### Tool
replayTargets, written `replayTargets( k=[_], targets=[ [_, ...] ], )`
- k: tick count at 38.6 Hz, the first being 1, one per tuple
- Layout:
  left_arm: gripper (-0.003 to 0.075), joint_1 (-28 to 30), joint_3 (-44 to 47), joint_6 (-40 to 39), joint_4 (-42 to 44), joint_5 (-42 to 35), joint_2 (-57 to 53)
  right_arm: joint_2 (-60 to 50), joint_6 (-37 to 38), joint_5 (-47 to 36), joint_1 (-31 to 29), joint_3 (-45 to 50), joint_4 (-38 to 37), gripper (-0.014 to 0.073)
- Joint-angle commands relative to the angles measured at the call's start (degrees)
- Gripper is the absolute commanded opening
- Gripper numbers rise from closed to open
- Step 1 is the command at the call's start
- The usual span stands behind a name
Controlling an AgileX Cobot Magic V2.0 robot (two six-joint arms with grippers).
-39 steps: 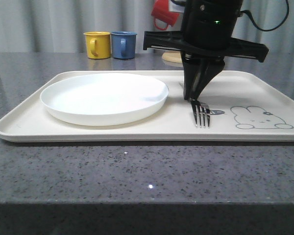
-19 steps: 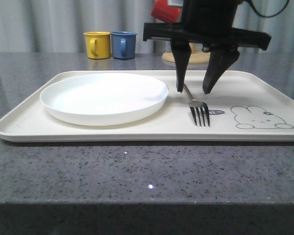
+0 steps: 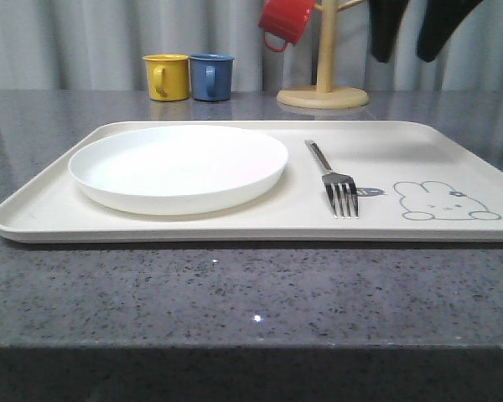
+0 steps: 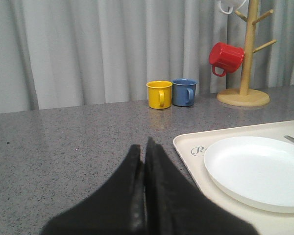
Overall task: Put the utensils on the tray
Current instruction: 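Lower the fork onto the tray and open the right gripper, then grasp the steel chopsticks with the right gripper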
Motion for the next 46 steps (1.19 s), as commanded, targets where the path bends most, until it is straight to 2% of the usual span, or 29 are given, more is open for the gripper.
replayTargets(
  k=[1, 11, 15, 22, 34, 41, 46],
  targets=[
    [-0.0018, 0.1, -1.5, -0.6, -0.6, -4.6, -0.8, -5.6, -4.2, 6.0, -4.7, 1.4, -2.5, 0.0393],
    [-0.0018, 0.1, -1.5, -0.6, -0.6, -4.6, -0.8, -9.1, -11.8, 5.5, -19.8, 12.4, -2.5, 0.0391],
    [-0.0018, 0.1, -1.5, -0.6, -0.6, -4.6, -0.8, -9.1, -14.7, 2.0, -23.3, 16.6, -1.1, 0.0391],
    [-0.0018, 0.1, -1.5, -0.6, -0.6, -4.6, -0.8, -8.8, -17.3, -4.3, -24.6, 21.1, -0.3, 0.0390],
    [-0.0018, 0.1, -1.5, -0.6, -0.6, -4.6, -0.8, -3.2, -17.3, -5.1, -24.6, 21.5, 1.1, 0.0385],
    [-0.0018, 0.1, -1.5, -0.6, -0.6, -4.6, -0.8, -1.9, -17.4, -4.9, -24.6, 21.5, 1.5, 0.0248],
    [-0.0018, 0.1, -1.5, -0.6, -0.6, -4.6, -0.8, -1.9, -17.4, -4.4, -24.6, 21.5, 1.5, 0.0099]
  ],
)
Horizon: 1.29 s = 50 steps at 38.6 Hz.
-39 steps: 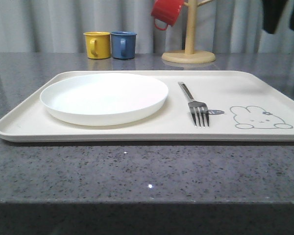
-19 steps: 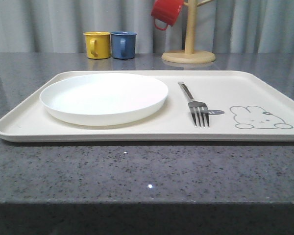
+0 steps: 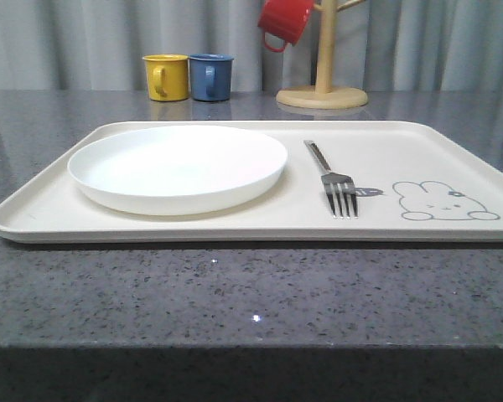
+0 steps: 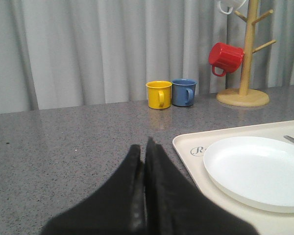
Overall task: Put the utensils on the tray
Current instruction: 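Grasp the steel chopsticks with the right gripper, then place the chopsticks on the tray beside the fork, release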
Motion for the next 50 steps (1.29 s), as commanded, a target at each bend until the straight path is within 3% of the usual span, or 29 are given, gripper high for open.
replayTargets(
  k=[1, 6, 21, 40, 50],
  targets=[
    [-0.0018, 0.1, -1.5, -0.6, -0.6, -4.6, -0.8, -1.2, -0.8, 0.0, -0.2, -1.0, 1.4, 0.0074],
    [-0.0018, 0.1, -1.5, -0.6, -0.6, -4.6, -0.8, -2.4, -0.8, 0.6, -0.2, -2.0, 1.4, -0.0043],
    [-0.0018, 0.1, -1.5, -0.6, -0.6, -4.6, -0.8, -10.7, 1.9, 10.2, 2.5, -9.5, 2.5, -0.0048],
    [-0.0018, 0.1, -1.5, -0.6, -0.6, -4.6, -0.8, -8.7, 19.7, 7.1, 25.5, -9.7, 3.1, -0.0048],
    [-0.0018, 0.1, -1.5, -0.6, -0.6, -4.6, -0.8, -2.3, 26.3, 4.7, 29.7, -9.7, 3.9, -0.0048]
  ],
)
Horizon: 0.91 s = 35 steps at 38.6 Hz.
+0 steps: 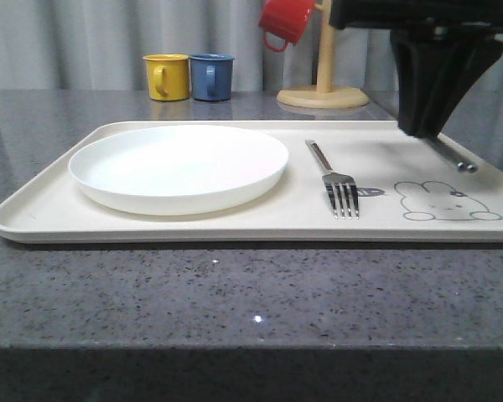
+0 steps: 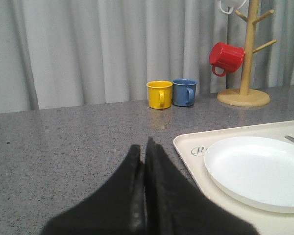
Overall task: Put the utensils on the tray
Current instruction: 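Place the chopsticks on the tray beside the fork, release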
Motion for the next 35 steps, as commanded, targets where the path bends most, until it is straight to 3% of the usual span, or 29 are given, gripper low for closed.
replayTargets(
  k=[1, 17, 26, 30, 35],
  targets=[
    [-0.0018, 0.1, -1.5, -0.6, -0.6, -4.6, -0.8, -0.2, 2.0, 0.4, 0.1, -1.8, -0.4, -0.0048],
    [-0.0018, 0.1, -1.5, -0.6, -0.6, -4.6, -0.8, 2.7, 4.8, -5.9, 0.0, -1.8, 0.7, -0.0048],
    [-0.0018, 0.1, -1.5, -0.6, -0.6, -4.6, -0.8, 3.4, 4.8, -5.5, 0.0, -1.8, 0.7, -0.0036],
    [-0.0018, 0.1, -1.5, -0.6, -0.6, -4.6, -0.8, 3.5, 4.8, -5.0, 0.0, -1.8, 0.7, 0.0047],
    [-0.0018, 0.1, -1.5, -0.6, -0.6, -4.6, -0.8, 3.5, 5.0, -5.4, 0.0, -1.8, 0.7, 0.0230]
  ],
)
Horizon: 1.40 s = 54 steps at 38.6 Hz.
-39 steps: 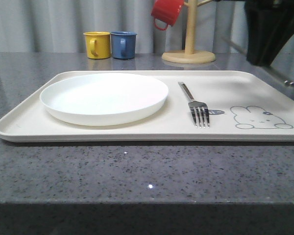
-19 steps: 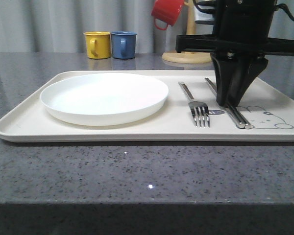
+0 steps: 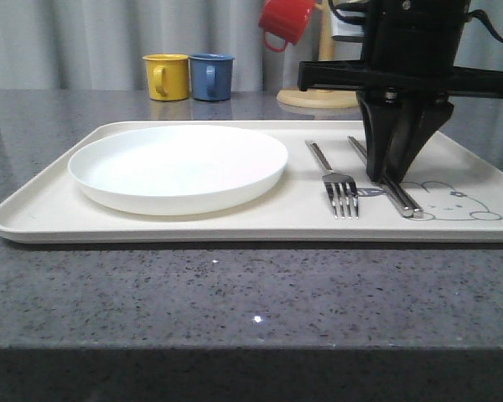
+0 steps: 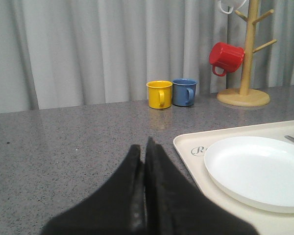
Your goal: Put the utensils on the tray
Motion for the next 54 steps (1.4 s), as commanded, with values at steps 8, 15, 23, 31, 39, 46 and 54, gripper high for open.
replayTargets(
  k=[8, 15, 23, 31, 39, 46, 54],
  targets=[
    [-0.0018, 0.1, -1.5, -0.6, -0.6, -4.6, -0.8, -2.3, -1.1, 6.2, -0.2, -6.9, -3.8, 0.0425],
    [-0.0018, 0.1, -1.5, -0.6, -0.6, -4.6, -0.8, -3.8, -7.8, 10.9, -3.6, -13.6, -6.7, 0.0423],
    [-0.0018, 0.1, -1.5, -0.6, -0.6, -4.6, -0.8, -6.7, -15.6, 11.0, -12.1, -12.0, -6.8, 0.0423],
    [-0.0018, 0.1, -1.5, -0.6, -0.6, -4.6, -0.8, -10.4, -22.2, 10.8, -23.9, -7.2, -7.8, 0.0423],
    [-0.0018, 0.1, -1.5, -0.6, -0.6, -4.6, -0.8, -9.3, -27.7, 10.4, -32.4, -3.8, -7.9, 0.0398],
    [-0.0018, 0.1, -1.5, -0.6, -0.6, -4.6, -0.8, -6.8, -29.3, 9.0, -35.2, -2.6, -7.8, 0.0263],
    [-0.0018, 0.1, -1.5, -0.6, -0.6, -4.6, -0.8, -3.5, -29.3, 7.9, -35.4, -2.6, -7.7, 0.0256]
  ],
)
